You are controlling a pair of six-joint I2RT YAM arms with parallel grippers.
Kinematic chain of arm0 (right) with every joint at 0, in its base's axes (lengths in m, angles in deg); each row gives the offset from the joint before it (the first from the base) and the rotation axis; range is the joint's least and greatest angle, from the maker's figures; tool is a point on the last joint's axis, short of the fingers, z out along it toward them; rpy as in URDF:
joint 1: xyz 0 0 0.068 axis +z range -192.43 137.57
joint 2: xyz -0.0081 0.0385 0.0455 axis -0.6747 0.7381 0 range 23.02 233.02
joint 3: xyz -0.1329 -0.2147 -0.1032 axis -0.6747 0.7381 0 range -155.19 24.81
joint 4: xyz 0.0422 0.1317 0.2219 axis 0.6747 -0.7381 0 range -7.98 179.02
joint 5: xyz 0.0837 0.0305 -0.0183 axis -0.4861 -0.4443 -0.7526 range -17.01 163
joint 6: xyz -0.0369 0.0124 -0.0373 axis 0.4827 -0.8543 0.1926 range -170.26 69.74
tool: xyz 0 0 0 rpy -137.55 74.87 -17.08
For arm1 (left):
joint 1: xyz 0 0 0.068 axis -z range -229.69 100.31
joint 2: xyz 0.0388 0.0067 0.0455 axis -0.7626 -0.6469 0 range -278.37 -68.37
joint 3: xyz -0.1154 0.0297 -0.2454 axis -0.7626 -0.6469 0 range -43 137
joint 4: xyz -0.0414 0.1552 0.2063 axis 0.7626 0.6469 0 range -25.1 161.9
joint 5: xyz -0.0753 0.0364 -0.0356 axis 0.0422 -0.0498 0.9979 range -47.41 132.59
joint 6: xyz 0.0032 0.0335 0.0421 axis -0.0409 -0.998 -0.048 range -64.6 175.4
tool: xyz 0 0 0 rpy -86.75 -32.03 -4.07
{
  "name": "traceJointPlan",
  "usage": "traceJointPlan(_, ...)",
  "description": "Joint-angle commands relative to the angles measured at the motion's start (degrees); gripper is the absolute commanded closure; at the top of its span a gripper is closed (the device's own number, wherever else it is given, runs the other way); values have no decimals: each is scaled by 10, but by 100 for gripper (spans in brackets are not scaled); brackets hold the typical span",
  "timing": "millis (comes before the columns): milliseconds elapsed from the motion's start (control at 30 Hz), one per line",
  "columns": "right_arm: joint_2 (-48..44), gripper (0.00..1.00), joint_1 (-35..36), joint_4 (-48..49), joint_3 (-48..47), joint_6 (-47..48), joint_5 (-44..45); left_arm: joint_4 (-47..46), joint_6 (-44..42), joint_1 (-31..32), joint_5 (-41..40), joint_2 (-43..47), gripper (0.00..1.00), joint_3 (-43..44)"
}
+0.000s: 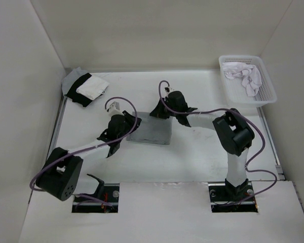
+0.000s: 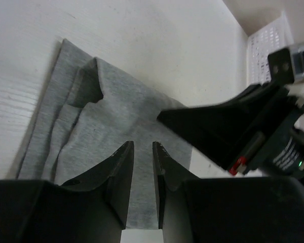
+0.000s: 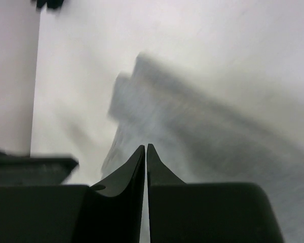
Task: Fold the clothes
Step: Fold the tank top
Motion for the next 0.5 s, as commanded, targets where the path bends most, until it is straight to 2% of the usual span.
traceJointPlan(0, 40, 92, -21, 7, -46, -17, 4, -62, 6, 10, 0, -45, 81, 20)
traceJointPlan(267, 63, 90, -45, 8, -49, -35, 25, -136, 9, 13, 46, -156, 81, 79)
traceJointPlan(467, 67, 85, -65, 0, -65, -53, 34, -172, 11, -7, 48, -237, 81, 130)
